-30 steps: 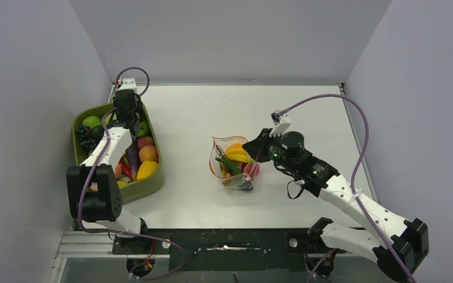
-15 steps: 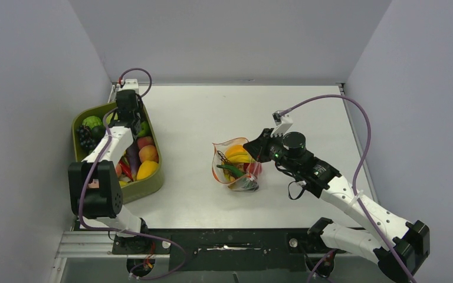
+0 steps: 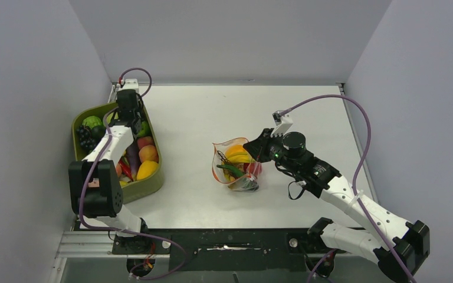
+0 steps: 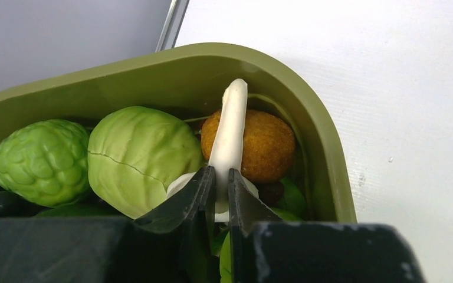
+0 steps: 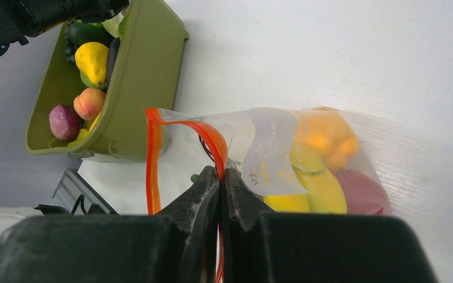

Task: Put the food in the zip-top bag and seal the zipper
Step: Pick up the fake vegetable from the bin, then place the fake vegetable in the zipper food storage bag.

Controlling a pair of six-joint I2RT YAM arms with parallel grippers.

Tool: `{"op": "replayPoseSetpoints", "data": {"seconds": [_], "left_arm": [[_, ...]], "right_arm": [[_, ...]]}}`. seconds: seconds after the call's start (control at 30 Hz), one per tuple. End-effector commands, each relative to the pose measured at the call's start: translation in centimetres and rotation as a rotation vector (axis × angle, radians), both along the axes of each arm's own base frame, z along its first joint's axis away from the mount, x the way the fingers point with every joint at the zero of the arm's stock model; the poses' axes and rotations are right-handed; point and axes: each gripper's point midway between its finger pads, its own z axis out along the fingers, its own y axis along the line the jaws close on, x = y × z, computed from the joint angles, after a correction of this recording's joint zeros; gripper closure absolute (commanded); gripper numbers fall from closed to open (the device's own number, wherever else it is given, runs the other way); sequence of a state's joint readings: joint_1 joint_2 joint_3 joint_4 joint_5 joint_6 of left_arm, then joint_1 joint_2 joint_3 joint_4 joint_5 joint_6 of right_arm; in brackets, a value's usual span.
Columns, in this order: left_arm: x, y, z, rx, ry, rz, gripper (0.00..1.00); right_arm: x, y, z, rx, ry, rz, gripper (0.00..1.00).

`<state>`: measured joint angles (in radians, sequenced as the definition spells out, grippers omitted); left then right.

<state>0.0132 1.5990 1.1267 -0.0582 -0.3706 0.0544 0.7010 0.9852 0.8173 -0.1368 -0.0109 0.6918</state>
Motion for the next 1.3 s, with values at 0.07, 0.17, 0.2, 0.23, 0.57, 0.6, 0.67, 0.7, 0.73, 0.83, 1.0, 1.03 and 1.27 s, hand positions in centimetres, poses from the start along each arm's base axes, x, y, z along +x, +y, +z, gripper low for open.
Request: {"op": "replayPoseSetpoints", "data": {"seconds": [0.07,0.17,0.2,0.23,0.57,0.6,0.67,0.7,0.73,0.83,1.0,1.03,1.27], "left_arm": [[-0.3,-0.5,4.5,-0.034,-0.119,0.029,1.00],[-1.4,-0.1,4.7,-0.033,-0.125,0.060,1.00],[-1.7,0.0,4.8,-0.031,-0.130,0.067,1.00],[-2.0,0.1,4.9,-0.033,-0.134,0.072,1.00],[-4.7,-2.2,8.2,-0.047,-0.189,0.075,1.00],[-5.0,-2.6,8.6,-0.048,-0.196,0.069,1.00],[-5.6,-3.4,9.6,-0.059,-0.214,0.066,1.00],[-5.9,-3.9,10.2,-0.066,-0.224,0.054,1.00],[-6.2,-4.8,10.8,-0.082,-0.233,0.033,1.00],[-7.4,-7.2,12.8,-0.160,-0.284,-0.053,1.00],[-9.4,-10.5,15.1,-0.280,-0.338,-0.214,1.00],[-9.7,-11.2,15.4,-0.303,-0.346,-0.257,1.00],[-13.2,-16.3,17.1,-0.455,-0.413,-0.555,1.00]], "right_arm": [[0.6,0.1,4.2,0.093,-0.093,-0.018,1.00],[0.6,0.3,4.1,0.094,-0.087,-0.012,1.00],[0.6,0.4,4.0,0.094,-0.084,-0.009,1.00],[0.6,0.5,3.9,0.094,-0.080,-0.008,1.00],[0.8,0.4,3.2,0.090,-0.060,-0.021,1.00],[0.8,0.5,3.1,0.089,-0.057,-0.021,1.00],[0.9,0.5,2.8,0.087,-0.044,-0.026,1.00],[1.0,0.4,2.7,0.090,-0.038,-0.038,1.00],[1.1,0.2,2.6,0.094,-0.038,-0.055,1.00],[1.3,-0.1,2.7,0.101,-0.054,-0.071,1.00],[1.5,0.2,2.4,0.063,-0.042,-0.052,1.00],[1.6,0.2,2.2,0.057,-0.039,-0.052,1.00],[2.3,0.1,1.9,0.029,-0.032,-0.077,1.00]]}}
